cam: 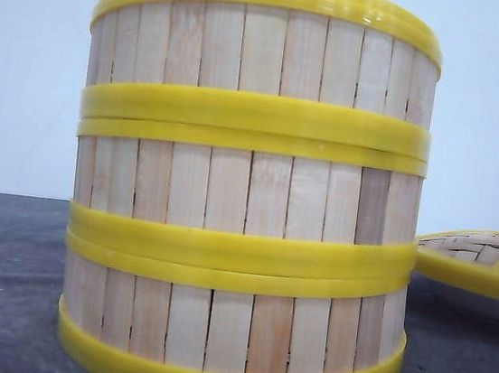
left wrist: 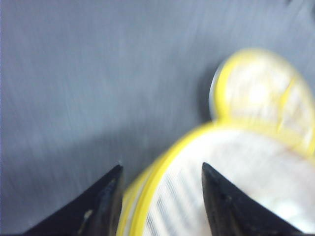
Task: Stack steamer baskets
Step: 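Open the left gripper and pull it back from the stack, then lower the right gripper onto the woven lid and grasp its rim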
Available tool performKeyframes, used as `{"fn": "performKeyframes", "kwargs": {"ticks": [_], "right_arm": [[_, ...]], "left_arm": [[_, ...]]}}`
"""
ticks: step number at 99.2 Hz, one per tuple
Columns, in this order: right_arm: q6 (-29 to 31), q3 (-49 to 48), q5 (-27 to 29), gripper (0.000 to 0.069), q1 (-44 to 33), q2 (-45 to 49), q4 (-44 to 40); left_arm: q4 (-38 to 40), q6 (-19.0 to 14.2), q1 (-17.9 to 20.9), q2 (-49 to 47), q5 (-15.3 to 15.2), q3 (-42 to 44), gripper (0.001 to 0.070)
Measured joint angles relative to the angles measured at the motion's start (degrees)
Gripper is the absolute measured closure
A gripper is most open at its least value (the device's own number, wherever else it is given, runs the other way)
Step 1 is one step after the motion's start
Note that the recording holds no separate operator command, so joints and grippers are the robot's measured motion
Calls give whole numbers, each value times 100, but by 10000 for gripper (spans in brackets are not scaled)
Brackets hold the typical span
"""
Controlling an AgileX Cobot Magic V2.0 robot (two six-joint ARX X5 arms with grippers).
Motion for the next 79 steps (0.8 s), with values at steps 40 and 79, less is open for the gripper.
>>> {"fn": "performKeyframes", "kwargs": {"ticks": [40,79], "right_arm": [[101,0,98,250,-374,927,-116],[92,-227,-140,251,-1298,2044,387]], "left_arm": [[-463,608,0,-2173,-861,57,412],[-750,719,0,-4033,-876,-1432,412]]}}
